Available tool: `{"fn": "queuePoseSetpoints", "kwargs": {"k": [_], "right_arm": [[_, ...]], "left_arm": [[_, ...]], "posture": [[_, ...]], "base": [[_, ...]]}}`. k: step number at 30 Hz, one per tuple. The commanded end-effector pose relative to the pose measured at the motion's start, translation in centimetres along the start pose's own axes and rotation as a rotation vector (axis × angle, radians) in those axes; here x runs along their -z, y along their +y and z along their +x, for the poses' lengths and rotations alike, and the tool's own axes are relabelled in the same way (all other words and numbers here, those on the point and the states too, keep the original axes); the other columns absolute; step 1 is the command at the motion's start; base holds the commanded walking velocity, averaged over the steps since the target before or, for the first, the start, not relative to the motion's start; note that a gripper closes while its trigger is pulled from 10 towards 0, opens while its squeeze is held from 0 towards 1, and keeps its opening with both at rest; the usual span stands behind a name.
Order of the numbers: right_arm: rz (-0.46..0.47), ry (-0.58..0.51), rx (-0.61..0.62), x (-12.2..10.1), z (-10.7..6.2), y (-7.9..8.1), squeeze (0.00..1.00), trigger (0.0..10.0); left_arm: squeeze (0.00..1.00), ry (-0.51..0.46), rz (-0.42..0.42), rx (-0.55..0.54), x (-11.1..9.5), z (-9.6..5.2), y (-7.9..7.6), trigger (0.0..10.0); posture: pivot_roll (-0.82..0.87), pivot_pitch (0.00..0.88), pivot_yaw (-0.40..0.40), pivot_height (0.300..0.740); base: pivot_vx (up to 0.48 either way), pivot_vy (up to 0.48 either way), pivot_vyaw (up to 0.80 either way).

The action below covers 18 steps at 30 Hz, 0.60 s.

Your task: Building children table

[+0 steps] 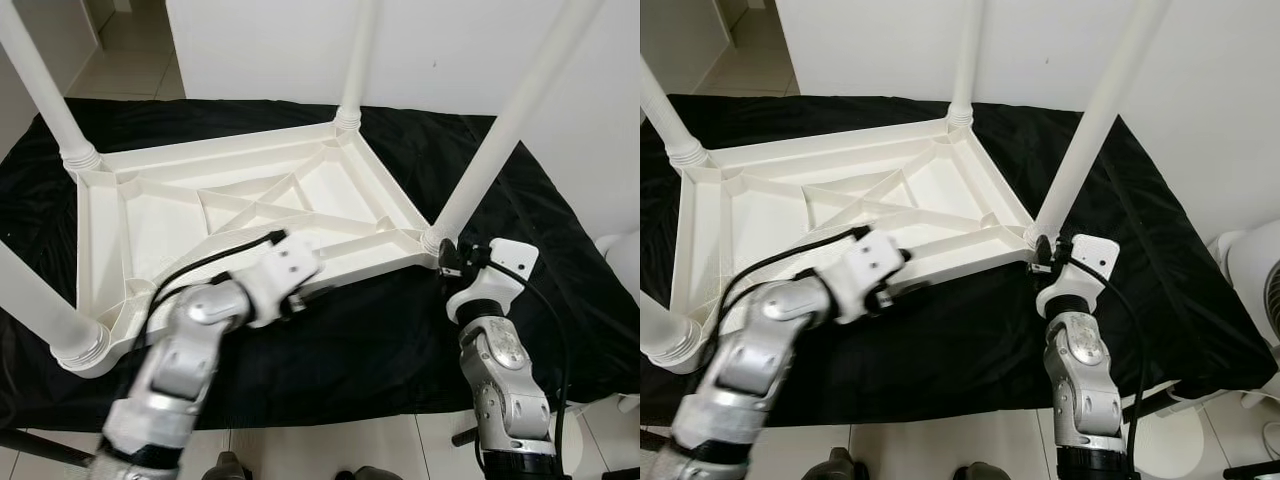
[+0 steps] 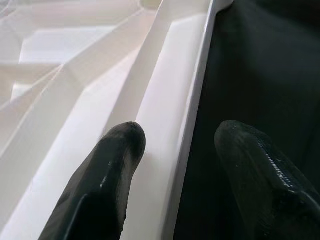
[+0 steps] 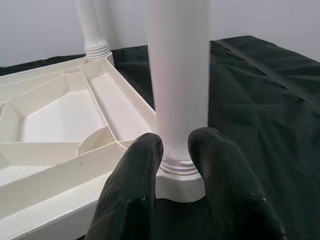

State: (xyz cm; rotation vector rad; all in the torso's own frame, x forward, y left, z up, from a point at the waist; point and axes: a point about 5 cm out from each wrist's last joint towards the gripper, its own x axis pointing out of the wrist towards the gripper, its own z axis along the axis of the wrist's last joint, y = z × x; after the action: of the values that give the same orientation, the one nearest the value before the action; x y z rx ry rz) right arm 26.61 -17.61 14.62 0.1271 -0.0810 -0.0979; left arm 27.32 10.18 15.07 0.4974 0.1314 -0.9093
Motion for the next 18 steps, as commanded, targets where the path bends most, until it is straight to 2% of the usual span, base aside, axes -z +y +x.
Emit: {"fn": "queuePoseSetpoints", "kwargs": {"k": [1, 5, 12, 13, 14, 18], "right_arm": [[-0.003, -0.001, 0.002, 0.1, 0.0, 0.0, 0.0, 10.0], [-0.003, -0.002, 0.0, 0.0, 0.1, 0.1, 0.0, 10.0], [-0.005, 0.002, 0.0, 0.1, 0.1, -0.1, 0.0, 10.0], [-0.005, 0.002, 0.0, 0.1, 0.1, -0.1, 0.0, 10.0], [-0.004, 0.001, -0.001, 0.1, 0.1, 0.0, 0.0, 10.0], [-0.003, 0.001, -0.001, 0.1, 0.1, 0.0, 0.0, 10.0]], "left_arm": [[0.0, 0.011, 0.007, -0.016, 0.4, 0.0, 0.0, 10.0], [0.0, 0.033, 0.035, -0.014, 0.9, -0.3, 0.1, 10.0], [0.0, 0.094, -0.003, 0.008, 2.6, -1.3, 0.8, 10.0], [0.0, 0.108, -0.007, 0.016, 2.9, -1.4, 0.9, 9.7], [0.0, 0.142, 0.003, 0.026, 3.7, -1.7, 1.3, 6.2], [0.0, 0.152, 0.004, 0.025, 3.9, -1.7, 1.6, 6.2]], "posture": [[0.05, 0.032, -0.053, 0.74], [0.05, 0.033, -0.055, 0.74], [0.05, 0.034, -0.055, 0.74], [0.04, 0.032, -0.054, 0.74], [0.04, 0.031, -0.055, 0.74], [0.04, 0.031, -0.055, 0.74]], "base": [[0.0, 0.0, 0.0], [0.0, 0.0, 0.0], [0.0, 0.0, 0.0], [0.0, 0.0, 0.0], [0.0, 0.0, 0.0], [0.0, 0.0, 0.0]]}}
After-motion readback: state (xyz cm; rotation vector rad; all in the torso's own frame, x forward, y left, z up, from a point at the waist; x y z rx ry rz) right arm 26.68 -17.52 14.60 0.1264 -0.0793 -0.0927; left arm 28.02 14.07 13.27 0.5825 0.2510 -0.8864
